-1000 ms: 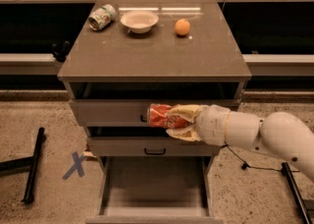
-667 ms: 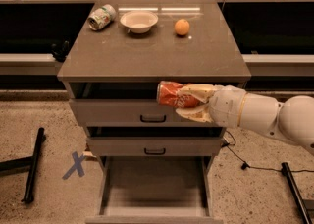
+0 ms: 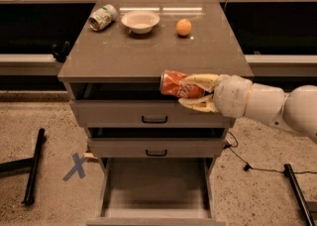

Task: Pick coke can from bottom drawer and place on counter

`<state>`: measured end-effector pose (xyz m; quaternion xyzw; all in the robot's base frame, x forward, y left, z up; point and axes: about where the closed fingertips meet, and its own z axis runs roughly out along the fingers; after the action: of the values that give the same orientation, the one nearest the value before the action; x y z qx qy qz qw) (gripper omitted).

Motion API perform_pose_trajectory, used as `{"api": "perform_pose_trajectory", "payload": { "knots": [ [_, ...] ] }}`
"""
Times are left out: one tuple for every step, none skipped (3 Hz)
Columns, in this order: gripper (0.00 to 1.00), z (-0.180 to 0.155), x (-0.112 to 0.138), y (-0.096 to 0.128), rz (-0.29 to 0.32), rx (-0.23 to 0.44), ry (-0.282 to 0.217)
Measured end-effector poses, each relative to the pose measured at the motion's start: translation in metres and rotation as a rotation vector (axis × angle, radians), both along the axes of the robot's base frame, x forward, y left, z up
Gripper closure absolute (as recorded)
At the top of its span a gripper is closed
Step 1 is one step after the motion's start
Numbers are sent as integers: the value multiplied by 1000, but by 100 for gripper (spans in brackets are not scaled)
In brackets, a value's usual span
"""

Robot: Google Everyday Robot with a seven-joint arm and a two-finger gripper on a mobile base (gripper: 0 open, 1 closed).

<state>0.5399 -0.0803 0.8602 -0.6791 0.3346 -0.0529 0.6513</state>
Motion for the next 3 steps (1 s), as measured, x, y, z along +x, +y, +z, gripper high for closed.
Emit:
{"api": "perform_pose_trajectory", "payload": {
  "knots": [
    [100,31,25,-11,-15,62,14],
    [100,52,55,-19,-38,108,63],
    [100,61,92,-20,-47,139,183]
  ]
}}
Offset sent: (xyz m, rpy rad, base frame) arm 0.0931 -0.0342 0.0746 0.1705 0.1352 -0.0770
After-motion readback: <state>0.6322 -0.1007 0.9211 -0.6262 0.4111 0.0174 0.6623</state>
